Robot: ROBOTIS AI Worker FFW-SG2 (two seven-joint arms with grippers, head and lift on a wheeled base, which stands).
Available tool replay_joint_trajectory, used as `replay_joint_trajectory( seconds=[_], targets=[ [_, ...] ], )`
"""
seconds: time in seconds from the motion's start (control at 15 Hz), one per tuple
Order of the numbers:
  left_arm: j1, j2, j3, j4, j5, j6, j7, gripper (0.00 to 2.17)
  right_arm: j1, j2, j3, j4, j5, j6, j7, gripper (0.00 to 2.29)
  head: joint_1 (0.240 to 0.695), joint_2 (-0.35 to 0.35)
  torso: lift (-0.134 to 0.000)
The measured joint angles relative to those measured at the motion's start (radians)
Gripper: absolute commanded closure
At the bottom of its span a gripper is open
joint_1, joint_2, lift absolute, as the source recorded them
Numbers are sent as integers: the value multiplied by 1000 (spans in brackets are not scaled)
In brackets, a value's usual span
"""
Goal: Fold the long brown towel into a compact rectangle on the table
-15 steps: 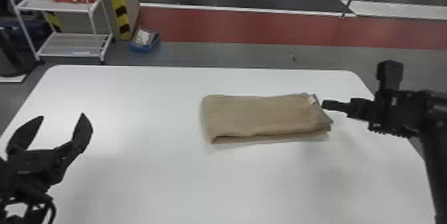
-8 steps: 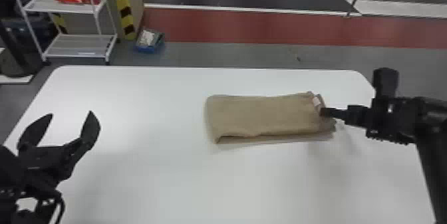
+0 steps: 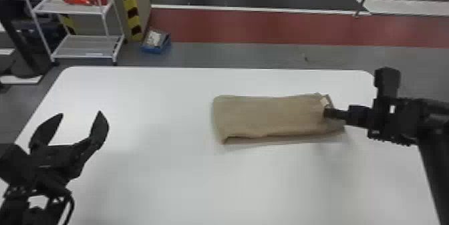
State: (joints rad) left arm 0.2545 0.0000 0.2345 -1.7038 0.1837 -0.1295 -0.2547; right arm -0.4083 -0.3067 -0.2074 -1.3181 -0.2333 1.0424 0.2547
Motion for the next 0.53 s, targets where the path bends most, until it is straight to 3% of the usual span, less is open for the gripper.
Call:
replay_joint_trajectory(
  seconds=[0.2,0.53],
  targets=[
    [-1,0,0,3,0,0,0,83,4,0,-11,0,-6,5,13,1298,695,-77,-123],
    [-1,0,0,2,0,3,0,83,41,0,-78,-38,-71,20,44,1301,695,-79,-123]
  ],
)
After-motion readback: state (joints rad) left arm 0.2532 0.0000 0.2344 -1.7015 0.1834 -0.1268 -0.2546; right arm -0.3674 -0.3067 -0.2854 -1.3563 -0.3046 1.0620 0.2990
